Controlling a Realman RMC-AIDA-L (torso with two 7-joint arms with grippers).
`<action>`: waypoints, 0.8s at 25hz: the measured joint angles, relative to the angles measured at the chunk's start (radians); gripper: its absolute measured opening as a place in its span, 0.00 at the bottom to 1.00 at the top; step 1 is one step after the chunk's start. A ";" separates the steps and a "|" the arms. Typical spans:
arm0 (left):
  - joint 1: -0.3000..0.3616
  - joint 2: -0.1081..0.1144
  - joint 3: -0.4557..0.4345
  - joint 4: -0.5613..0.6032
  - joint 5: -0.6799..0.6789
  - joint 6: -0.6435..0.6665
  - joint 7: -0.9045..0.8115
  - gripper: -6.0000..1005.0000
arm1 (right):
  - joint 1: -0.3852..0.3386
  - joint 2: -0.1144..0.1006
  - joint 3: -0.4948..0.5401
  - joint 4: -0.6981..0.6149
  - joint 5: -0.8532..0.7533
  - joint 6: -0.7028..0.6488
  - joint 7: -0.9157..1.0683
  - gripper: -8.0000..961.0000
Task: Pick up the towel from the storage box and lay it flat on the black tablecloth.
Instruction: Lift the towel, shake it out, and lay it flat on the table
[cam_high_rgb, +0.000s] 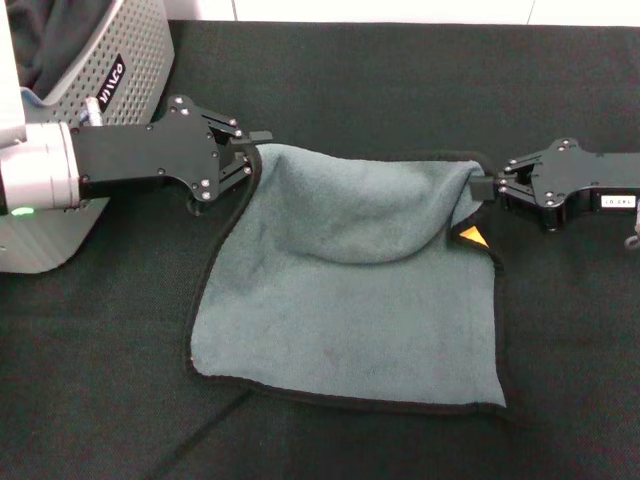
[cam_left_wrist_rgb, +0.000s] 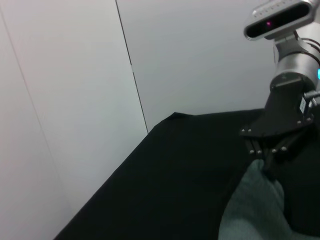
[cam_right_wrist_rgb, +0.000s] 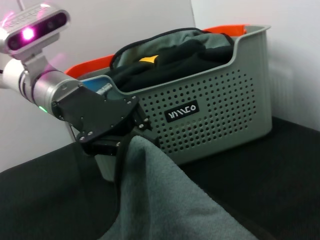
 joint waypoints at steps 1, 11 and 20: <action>0.004 -0.004 0.000 0.017 0.005 -0.002 0.006 0.11 | 0.000 0.000 0.001 0.000 0.000 0.002 0.001 0.02; 0.031 -0.047 0.031 0.208 0.099 -0.031 -0.013 0.10 | 0.003 -0.013 0.016 0.007 0.011 0.000 0.020 0.02; 0.096 -0.045 0.282 0.436 0.171 -0.185 -0.101 0.10 | 0.007 -0.017 0.017 0.013 0.012 0.004 0.021 0.02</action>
